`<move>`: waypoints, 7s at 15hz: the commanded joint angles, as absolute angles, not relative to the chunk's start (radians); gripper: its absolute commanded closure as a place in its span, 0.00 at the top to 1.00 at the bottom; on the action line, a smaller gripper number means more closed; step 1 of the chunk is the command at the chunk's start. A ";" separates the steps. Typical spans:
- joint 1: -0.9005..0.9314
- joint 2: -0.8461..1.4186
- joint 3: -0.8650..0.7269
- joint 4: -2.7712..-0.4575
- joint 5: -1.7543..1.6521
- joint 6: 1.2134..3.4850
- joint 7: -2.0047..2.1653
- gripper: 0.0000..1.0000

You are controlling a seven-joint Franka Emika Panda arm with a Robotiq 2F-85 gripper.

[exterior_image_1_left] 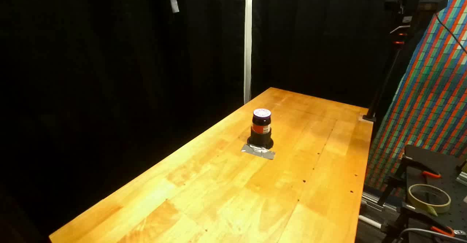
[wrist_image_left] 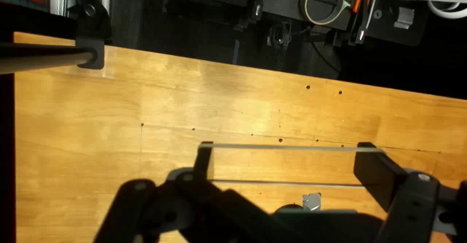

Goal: Put the rubber band around the brown cup

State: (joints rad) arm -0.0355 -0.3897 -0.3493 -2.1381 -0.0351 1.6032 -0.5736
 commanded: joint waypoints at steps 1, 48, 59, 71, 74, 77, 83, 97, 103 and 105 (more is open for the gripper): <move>-0.064 -0.385 -0.325 -2.132 -0.026 1.601 -0.583 1.00; 0.125 0.813 0.019 -1.232 -0.048 1.888 0.089 1.00; 0.141 0.794 0.042 -1.297 -0.044 1.923 0.075 1.00; 0.112 0.634 0.040 -1.510 -0.014 1.930 0.093 1.00; 0.106 0.601 0.042 -1.578 -0.004 1.940 0.087 1.00; 0.107 0.577 0.042 -1.639 -0.003 1.979 0.085 0.75; 0.103 0.507 0.043 -1.781 0.000 2.162 0.083 0.35; -0.040 0.219 0.194 -2.338 0.139 3.009 -0.283 0.07; -0.409 0.337 0.651 -2.321 0.355 3.183 -0.707 0.06; -0.557 0.385 0.798 -2.315 0.361 3.184 -0.784 0.07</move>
State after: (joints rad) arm -0.3704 0.3166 0.6054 -2.3323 0.3271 3.1461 -0.6507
